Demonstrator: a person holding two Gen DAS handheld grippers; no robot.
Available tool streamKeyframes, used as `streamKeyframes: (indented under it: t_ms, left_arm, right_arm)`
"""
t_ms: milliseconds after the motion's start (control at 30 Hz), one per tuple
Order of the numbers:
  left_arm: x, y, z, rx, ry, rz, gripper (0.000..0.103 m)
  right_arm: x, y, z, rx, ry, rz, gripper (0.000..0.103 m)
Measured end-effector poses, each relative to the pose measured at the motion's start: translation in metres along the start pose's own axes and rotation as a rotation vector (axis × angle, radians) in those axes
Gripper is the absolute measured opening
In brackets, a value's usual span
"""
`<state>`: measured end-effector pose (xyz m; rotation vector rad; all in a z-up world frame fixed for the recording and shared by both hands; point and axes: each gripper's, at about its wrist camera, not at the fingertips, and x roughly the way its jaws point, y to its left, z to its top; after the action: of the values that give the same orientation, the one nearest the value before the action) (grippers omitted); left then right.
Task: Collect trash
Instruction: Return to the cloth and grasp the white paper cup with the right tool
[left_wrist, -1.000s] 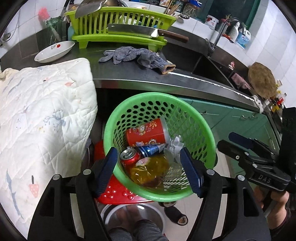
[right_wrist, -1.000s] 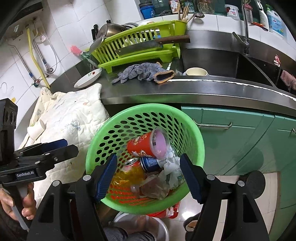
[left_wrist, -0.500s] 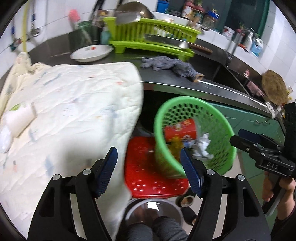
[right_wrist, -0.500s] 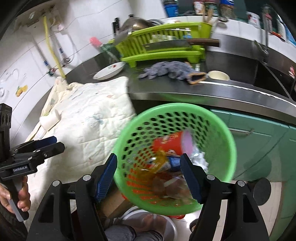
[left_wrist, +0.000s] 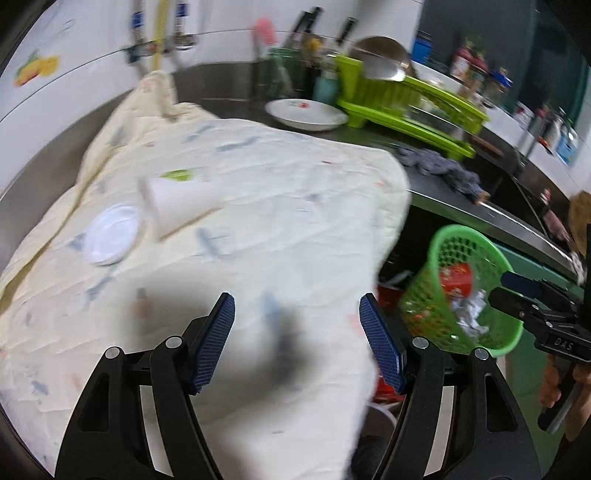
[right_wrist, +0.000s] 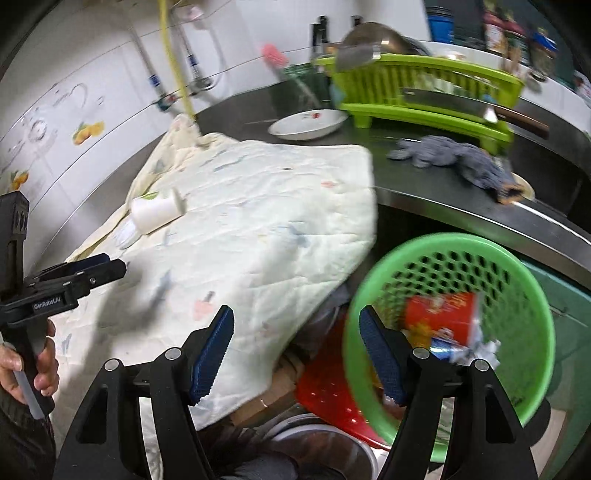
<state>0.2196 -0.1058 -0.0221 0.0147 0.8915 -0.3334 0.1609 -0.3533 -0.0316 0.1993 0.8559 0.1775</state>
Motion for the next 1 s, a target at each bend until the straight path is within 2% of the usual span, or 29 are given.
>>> streamKeyframes:
  t_ms: [333, 500, 800, 1000]
  left_arm:
    - [-0.015, 0.099, -0.003, -0.151, -0.021, 0.105, 0.070]
    - [-0.013, 0.137, -0.005, -0.206, -0.016, 0.140, 0.070]
    - [0.005, 0.183, -0.004, -0.274, 0.017, 0.171, 0.070]
    - [0.013, 0.204, 0.000, -0.309, 0.023, 0.188, 0.070]
  right_arm:
    - [0.045, 0.069, 0.028, -0.097, 0.030, 0.092, 0.074]
    - [0.076, 0.103, 0.044, -0.142, 0.052, 0.158, 0.081]
    - [0.128, 0.168, 0.071, -0.259, 0.053, 0.251, 0.090]
    - [0.162, 0.192, 0.093, -0.270, 0.061, 0.289, 0.092]
